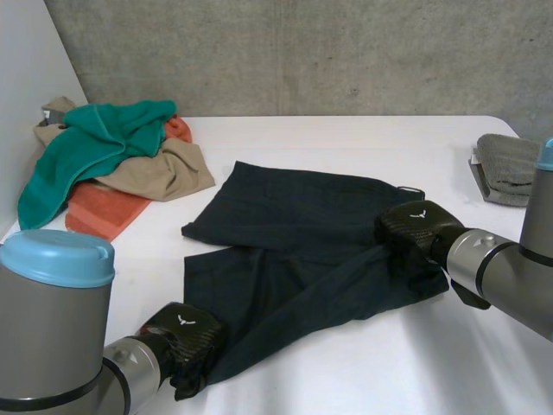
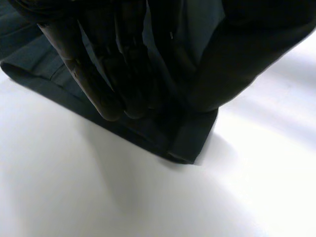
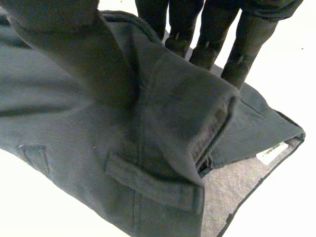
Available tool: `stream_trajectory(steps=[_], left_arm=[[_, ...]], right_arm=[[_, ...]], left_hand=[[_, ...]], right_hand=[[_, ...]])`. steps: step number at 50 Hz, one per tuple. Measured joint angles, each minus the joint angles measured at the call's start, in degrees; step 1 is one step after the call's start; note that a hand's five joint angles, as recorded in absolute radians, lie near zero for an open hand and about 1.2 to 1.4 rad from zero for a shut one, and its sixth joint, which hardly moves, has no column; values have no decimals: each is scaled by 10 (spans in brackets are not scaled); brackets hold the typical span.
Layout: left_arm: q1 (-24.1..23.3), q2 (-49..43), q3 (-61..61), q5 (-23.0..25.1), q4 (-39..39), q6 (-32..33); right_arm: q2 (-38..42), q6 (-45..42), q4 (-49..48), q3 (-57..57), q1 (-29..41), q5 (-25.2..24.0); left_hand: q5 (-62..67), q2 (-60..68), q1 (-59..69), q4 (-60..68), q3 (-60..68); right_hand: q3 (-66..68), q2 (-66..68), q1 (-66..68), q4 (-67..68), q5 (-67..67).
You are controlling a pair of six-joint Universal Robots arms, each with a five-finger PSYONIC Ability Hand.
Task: Fold the laundry.
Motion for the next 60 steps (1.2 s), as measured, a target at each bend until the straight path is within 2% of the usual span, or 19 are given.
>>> stream_trajectory(steps=[6, 12, 14, 17, 18, 22, 34, 46, 50, 53, 55, 60], left_arm=[[-3, -3, 5, -24, -6, 10], [0, 32, -14, -30, 0, 37], [1, 40, -19, -27, 5, 45], [1, 45, -24, -25, 12, 51], [1, 47, -27, -24, 16, 53], [-5, 49, -32, -30, 21, 47], [-41, 46, -40, -80, 19, 19], [-72, 24, -36, -96, 39, 22], [-79, 7, -30, -104, 53, 24], [-82, -4, -27, -115, 68, 28], [-83, -9, -26, -124, 81, 33], [-88, 9, -32, -129, 85, 56]], right_arm=[[-31, -27, 27, 19, -18, -8], [-73, -133, 102, 54, -59, -36], [-80, -157, 116, 62, -64, -46], [-83, -170, 122, 70, -64, -55], [-84, -171, 121, 74, -61, -60], [-77, -144, 95, 75, -49, -64], [-57, -92, 42, 64, -34, -43], [-36, -70, 15, 50, -38, -20], [-29, -64, 9, 46, -39, -17], [-27, -61, 9, 46, -40, -17], [-28, -61, 14, 47, -40, -17], [-41, -111, 70, 66, -43, -23]], left_hand=[[29, 25, 16, 30, 29], [28, 24, 16, 28, 28], [-8, -21, -23, -9, -7], [-8, -21, -23, -9, -7], [-273, -280, -295, -277, -270], [-379, -381, -376, -382, -373], [-380, -382, -374, -383, -374], [-288, -295, -279, -289, -289], [-185, -188, -171, -186, -182], [-28, -30, -10, -28, -26], [8, 19, 4, 22, 22], [8, 25, 4, 29, 29]], right_hand=[[0, 0, 0, 0, 0], [0, 0, 0, 0, 0], [0, 0, 0, 0, 0], [0, 0, 0, 0, 0], [0, 0, 0, 0, 0], [0, 0, 0, 0, 0], [0, 0, 0, 0, 0], [0, 0, 0, 0, 0], [0, 0, 0, 0, 0], [0, 0, 0, 0, 0], [0, 0, 0, 0, 0], [0, 0, 0, 0, 0]])
